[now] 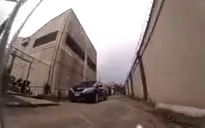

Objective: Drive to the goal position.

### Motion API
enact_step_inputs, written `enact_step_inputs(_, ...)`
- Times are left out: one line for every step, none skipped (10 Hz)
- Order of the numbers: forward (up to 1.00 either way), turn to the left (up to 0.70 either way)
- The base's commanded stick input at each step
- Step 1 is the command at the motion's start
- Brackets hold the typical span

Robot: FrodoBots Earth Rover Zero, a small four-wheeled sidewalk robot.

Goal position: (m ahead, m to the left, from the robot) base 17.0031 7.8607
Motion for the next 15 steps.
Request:
enact_step_inputs(0.84, 0.03)
enact_step_inputs(0.84, 0.03)
enact_step_inputs(0.84, 0.03)
enact_step_inputs(0.84, 0.03)
enact_step_inputs(0.84, 0.03)
enact_step_inputs(0.84, 0.03)
enact_step_inputs(0.84, 0.03)
enact_step_inputs(0.84, 0.03)
enact_step_inputs(0.84, 0.03)
enact_step_inputs(0.84, 0.03)
enact_step_inputs(0.84, 0.03)
enact_step_inputs(0.84, 0.03)
enact_step_inputs(0.84, 0.03)
enact_step_inputs(0.84, 0.03)
enact_step_inputs(0.84, 0.03)
